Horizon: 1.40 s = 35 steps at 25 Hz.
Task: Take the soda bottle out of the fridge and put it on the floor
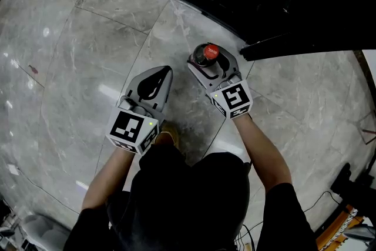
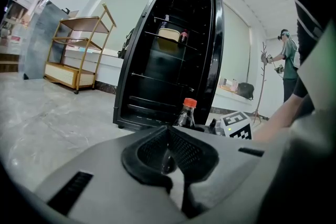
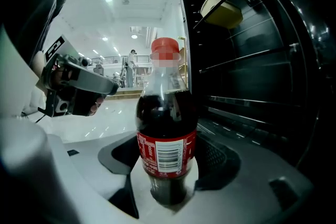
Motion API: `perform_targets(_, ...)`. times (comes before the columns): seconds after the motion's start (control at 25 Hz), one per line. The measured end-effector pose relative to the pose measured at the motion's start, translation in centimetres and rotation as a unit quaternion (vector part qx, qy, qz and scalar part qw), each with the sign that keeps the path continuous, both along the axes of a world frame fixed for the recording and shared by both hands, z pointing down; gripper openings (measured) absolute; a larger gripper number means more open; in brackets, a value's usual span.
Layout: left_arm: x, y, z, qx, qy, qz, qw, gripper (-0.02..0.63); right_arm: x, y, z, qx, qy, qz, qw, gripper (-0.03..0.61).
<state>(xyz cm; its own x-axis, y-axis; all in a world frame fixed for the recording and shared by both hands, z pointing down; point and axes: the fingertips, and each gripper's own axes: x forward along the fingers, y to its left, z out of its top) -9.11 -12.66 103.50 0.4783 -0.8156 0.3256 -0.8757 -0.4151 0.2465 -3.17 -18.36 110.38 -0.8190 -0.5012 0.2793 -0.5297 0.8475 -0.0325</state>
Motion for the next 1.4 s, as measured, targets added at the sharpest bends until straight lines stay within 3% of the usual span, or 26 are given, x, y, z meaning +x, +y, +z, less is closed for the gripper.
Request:
perform_targets(0.6,0.5,0.1,0.4,-0.007,0.009,-0.001,0.9999,0.008,-0.2,0.6,0.1,0.001,0.004,-0.005,1.000,0.316)
perform_targets(0.88,0.7,-0.2,-0.4,-0.008,0.015,-0.006,0.9998,0.008,0.0,0.6,-2.6,0.013,0.006,-0.018,1.000,0.316)
perform_targets(1.16,1.4,-1.9,-8.5,0.008,0.001,0.009,0.9999,0.008,1.2,1.0,-9.4,-0.005,0.018,-0.016,1.000,0.316)
perform_targets(1.4,0.0,-2.2,-20.2,0.000,-0.009,-0.013,0.9999,0.008,2.0,2.4,-21.2,-0.030,0.027,0.005,0.999,0.316)
